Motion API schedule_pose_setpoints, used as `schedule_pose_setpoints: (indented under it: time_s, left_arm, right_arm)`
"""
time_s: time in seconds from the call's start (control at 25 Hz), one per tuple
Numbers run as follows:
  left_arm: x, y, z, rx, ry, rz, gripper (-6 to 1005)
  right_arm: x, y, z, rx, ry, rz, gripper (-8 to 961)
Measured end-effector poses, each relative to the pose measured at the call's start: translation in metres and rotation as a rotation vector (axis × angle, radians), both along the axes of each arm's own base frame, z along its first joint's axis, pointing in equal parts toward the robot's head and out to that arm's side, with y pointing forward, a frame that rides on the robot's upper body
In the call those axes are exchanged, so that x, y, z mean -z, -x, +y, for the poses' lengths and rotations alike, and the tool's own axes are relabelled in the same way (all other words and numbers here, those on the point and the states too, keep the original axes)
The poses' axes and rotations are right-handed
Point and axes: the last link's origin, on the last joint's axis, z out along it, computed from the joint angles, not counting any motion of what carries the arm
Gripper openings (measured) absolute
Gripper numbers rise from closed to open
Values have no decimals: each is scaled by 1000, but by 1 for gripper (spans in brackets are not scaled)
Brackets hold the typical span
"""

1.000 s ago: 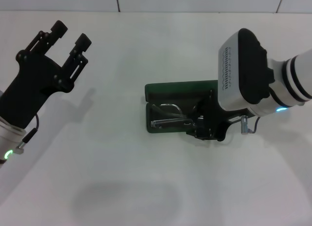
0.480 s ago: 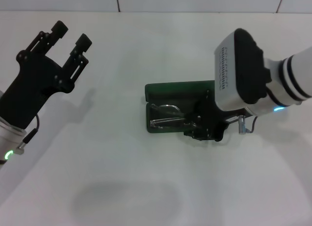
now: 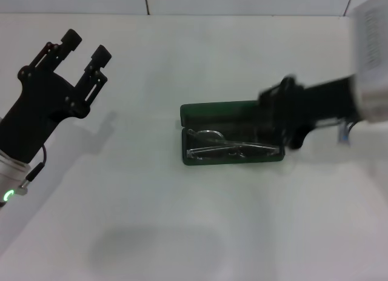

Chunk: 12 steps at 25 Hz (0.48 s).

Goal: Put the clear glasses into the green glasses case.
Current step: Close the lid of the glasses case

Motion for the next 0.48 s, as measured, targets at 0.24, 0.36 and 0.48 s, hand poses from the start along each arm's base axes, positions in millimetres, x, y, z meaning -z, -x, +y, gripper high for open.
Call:
schedule_pose_setpoints:
  time_s: [0.24, 0.36, 0.48]
  left_arm:
    - [0, 2, -1, -9, 1, 2, 570]
    - [3, 4, -2, -25, 13, 4, 570]
    - [6, 4, -2, -30, 22, 4, 570]
  right_arm:
    - [-44, -42, 20, 54, -214, 434, 352]
    - [-53, -70, 37, 149, -318, 583, 352]
    - [-48, -86, 48, 223, -356, 625, 352]
